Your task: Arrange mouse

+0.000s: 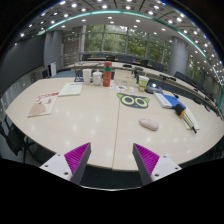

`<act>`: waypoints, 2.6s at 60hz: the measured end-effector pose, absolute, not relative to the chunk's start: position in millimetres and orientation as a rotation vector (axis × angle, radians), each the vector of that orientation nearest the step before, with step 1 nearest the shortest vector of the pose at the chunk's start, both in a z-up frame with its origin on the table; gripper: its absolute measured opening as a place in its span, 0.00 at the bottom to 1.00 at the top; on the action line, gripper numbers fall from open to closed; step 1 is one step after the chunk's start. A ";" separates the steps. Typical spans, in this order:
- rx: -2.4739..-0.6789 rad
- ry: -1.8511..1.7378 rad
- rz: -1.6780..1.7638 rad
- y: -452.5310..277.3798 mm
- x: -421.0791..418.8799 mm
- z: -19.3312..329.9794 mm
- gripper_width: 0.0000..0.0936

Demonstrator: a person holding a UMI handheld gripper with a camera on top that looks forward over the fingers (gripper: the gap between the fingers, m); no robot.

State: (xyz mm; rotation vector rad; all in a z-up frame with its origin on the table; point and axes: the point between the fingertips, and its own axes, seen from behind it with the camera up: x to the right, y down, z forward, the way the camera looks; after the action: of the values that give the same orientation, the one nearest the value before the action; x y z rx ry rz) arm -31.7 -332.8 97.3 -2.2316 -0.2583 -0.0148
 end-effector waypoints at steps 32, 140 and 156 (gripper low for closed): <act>-2.274 -0.086 -0.106 -139.1 150.9 -5.7 0.90; -2.244 -0.010 -0.062 120.8 61.9 7.2 0.46; -2.273 0.009 -0.069 89.8 68.7 26.7 0.91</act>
State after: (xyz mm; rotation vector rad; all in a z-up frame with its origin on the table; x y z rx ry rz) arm 68.7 89.8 26.7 -2.2732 0.0088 -0.0687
